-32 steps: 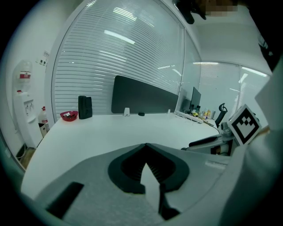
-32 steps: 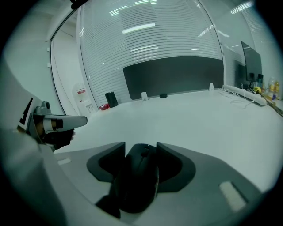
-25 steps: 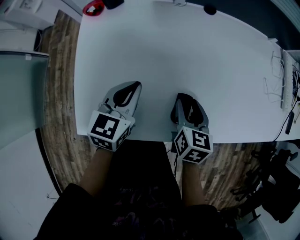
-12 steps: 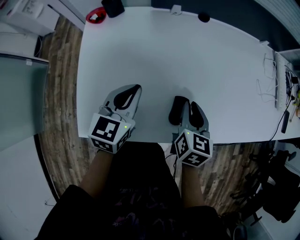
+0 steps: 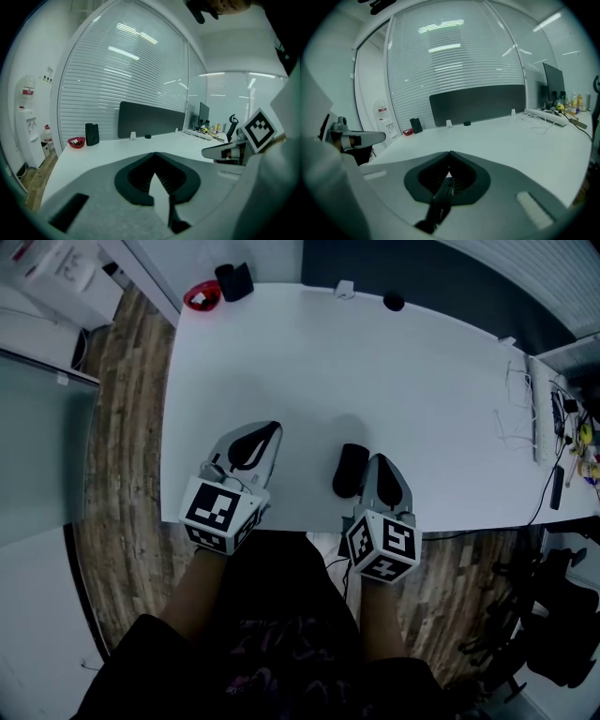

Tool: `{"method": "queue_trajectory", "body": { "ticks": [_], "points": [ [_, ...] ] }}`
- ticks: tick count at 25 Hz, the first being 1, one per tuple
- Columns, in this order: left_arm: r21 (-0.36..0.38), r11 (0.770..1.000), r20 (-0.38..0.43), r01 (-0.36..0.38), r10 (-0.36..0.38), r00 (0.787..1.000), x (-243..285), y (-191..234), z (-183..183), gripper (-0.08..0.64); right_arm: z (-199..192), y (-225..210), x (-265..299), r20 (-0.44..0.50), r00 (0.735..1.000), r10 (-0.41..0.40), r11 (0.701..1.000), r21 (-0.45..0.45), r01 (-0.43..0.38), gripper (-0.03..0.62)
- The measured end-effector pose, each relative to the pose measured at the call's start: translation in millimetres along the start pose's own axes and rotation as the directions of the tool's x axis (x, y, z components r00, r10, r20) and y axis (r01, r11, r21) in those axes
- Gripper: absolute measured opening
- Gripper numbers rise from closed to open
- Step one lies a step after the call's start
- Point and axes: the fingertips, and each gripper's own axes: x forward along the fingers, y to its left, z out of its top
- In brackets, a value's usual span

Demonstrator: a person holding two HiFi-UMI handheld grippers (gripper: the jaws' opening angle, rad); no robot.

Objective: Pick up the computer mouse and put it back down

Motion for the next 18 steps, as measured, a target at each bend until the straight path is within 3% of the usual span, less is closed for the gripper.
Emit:
{"method": "queue_trajectory", "body": {
  "ticks": [18],
  "points": [
    [0.093, 0.995, 0.154, -0.032, 0.017, 0.988, -40, -37, 71, 0.000, 77, 7, -62, 0.196, 0.977, 0.086, 0.996, -0.044, -0.079, 0.005]
  ]
}}
